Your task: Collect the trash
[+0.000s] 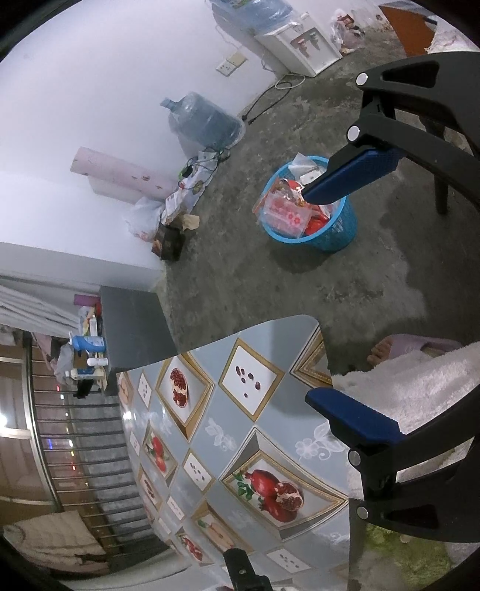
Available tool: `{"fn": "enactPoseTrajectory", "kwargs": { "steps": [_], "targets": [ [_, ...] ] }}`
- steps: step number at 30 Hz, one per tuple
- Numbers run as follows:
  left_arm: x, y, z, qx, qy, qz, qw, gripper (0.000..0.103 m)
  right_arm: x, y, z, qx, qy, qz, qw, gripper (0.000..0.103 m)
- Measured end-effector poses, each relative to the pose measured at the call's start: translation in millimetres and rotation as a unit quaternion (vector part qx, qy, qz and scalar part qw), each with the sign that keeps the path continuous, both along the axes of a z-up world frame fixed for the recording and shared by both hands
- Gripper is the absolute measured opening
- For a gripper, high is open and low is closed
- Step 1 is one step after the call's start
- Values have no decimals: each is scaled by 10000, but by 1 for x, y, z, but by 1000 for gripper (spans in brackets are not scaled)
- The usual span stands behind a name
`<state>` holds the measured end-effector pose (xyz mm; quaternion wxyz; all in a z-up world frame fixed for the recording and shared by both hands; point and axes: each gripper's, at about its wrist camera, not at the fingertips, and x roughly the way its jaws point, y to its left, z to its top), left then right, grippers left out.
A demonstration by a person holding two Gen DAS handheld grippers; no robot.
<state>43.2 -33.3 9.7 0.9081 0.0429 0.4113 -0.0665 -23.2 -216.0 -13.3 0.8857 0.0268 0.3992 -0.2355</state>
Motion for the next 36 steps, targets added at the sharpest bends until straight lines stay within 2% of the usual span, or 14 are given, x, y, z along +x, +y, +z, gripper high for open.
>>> {"fn": "enactPoseTrajectory", "kwargs": {
  "steps": [36],
  "targets": [
    [-1, -7, 2, -26, 43, -185, 9998, 94, -4, -6, 6, -47, -40, -82, 9999, 96]
  ]
}}
